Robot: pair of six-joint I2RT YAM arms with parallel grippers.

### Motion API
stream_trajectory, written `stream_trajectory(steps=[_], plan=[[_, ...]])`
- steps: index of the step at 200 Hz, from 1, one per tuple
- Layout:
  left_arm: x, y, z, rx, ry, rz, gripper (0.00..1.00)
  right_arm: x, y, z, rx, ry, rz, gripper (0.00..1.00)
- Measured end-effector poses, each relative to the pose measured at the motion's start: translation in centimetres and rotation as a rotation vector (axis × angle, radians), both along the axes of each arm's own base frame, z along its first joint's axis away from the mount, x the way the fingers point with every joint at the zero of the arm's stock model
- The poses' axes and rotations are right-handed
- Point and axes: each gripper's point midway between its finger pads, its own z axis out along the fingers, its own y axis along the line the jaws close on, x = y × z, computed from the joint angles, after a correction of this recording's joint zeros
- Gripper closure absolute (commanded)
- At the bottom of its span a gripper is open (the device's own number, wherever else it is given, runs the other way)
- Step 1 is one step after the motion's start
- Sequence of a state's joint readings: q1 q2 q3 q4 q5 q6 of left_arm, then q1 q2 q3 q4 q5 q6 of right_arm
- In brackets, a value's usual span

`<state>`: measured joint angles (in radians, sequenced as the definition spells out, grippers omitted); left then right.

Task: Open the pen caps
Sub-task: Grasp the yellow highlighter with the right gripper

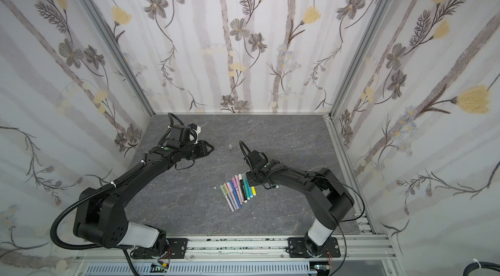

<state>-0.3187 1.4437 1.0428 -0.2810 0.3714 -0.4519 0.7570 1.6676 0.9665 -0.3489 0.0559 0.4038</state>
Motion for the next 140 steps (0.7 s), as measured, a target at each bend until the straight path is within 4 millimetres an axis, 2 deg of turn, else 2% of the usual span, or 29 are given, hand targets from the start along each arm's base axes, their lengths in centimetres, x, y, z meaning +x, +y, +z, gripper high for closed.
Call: stream_trajectory(steps=[66, 140], plan=[[0.2, 0.0, 0.0, -0.007, -0.012, -0.001, 0.62, -0.8, 0.0, -1.7, -0.037, 0.042, 0.003, 0.64], [0.3, -0.2, 0.0, -0.017, -0.008, -0.009, 0.62, -1.5, -0.5, -2.5, -0.047, 0.047, 0.006, 0.83]])
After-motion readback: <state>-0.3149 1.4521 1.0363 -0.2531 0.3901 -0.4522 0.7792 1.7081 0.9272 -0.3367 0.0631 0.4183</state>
